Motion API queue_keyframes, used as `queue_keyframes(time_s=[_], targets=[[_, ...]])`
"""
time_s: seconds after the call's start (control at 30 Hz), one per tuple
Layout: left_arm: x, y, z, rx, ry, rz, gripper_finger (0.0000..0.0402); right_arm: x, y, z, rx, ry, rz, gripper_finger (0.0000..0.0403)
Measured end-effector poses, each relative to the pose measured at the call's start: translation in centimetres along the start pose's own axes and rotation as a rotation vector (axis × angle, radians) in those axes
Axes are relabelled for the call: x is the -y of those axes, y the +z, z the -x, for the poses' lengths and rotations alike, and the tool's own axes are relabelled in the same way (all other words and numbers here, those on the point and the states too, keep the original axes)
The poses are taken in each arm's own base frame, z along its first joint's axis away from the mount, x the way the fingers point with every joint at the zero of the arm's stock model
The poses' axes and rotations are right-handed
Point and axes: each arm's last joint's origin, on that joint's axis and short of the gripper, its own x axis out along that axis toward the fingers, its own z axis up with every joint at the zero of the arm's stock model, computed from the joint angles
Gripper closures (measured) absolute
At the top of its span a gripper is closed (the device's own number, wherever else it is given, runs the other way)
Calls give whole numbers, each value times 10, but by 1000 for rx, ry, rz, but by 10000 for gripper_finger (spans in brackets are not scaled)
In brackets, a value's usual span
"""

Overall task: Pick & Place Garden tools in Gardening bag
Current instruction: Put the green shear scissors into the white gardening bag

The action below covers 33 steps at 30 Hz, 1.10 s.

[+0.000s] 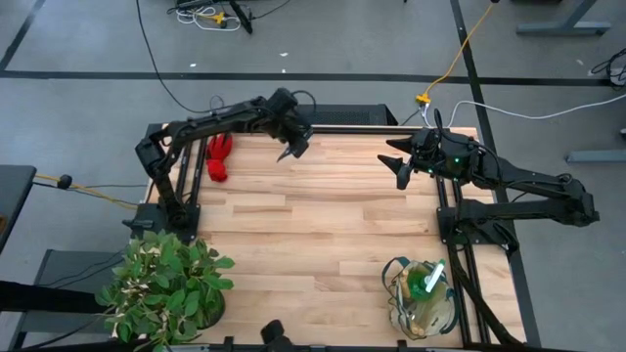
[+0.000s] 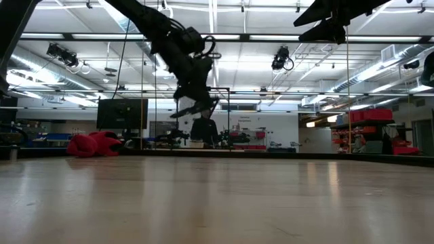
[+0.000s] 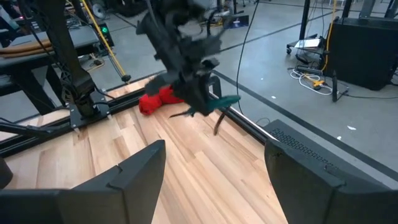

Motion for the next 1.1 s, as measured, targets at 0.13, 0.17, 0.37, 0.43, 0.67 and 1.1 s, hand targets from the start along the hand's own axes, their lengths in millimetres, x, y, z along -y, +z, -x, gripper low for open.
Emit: queue_keyframes(time_s=[0.13,0.17,0.37,0.43,0.67,1.1], targets=[[7,20,13,69,-67,-48,338,0,0,0,1,0,0,126],[8,25,17,88,-87,-60,338,0,0,0,3,0,-1,126],[17,47,33,189,-191,-112,338,-1,4,0,39,6,-8,126],[19,52,38,209,-223,-123,338,-1,6,0,59,8,-11,126],[26,65,49,290,-345,-176,338,-2,13,1,130,21,-8,126],[51,79,58,455,-637,-359,338,-2,19,2,202,-1,-25,126]])
